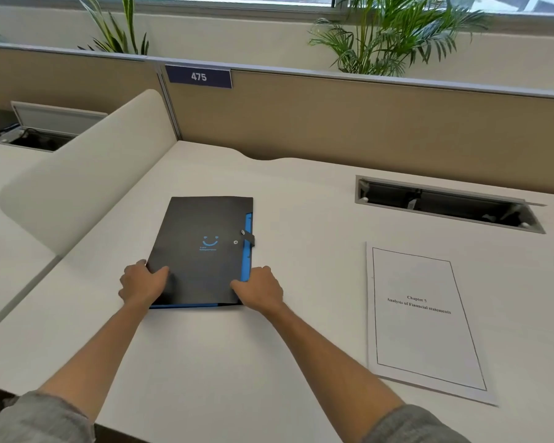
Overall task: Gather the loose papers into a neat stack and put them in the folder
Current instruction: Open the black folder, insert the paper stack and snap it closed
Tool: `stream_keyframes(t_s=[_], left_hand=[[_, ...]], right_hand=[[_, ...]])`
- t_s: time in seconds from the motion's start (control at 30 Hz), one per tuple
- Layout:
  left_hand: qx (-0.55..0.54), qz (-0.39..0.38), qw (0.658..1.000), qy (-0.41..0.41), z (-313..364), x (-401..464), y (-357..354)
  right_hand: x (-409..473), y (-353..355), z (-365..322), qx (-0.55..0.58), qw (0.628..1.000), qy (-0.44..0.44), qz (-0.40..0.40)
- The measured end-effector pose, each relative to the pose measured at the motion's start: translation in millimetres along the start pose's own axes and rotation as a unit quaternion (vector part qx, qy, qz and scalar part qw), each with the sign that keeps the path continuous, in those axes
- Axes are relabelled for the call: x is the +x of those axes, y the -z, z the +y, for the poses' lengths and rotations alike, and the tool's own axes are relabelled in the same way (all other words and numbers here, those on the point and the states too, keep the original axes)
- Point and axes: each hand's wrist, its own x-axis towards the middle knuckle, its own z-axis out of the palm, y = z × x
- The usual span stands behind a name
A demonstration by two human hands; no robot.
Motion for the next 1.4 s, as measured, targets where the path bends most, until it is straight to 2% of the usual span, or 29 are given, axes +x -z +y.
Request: stream_keyframes(t_s=[0.3, 0.43, 0.53, 0.8, 1.1, 1.4], left_hand=[[-0.069, -0.01, 0.998, 0.01, 3, 0, -5], [-0.191, -0.013, 0.981, 0.036, 5, -3, -10], [-0.258, -0.013, 0.964, 0.06, 10, -10, -15], [-0.312, -0.049, 0.949, 0.01, 38, -37, -36], [-0.297, -0.104, 0.949, -0.031, 73, -81, -70], [-0.254, -0.108, 0.96, -0.043, 93, -122, -94]], right_hand=[[3, 4, -13, 0.211, 0.974, -0.083, -0.009], [3, 11, 1, 0.217, 0.971, -0.09, 0.037], [4, 17, 16, 0.235, 0.965, -0.105, 0.043], [-11, 42, 66, 0.195, 0.974, -0.082, 0.082], [-37, 78, 118, 0.132, 0.979, -0.075, 0.136], [-59, 105, 150, 0.069, 0.982, -0.085, 0.155]])
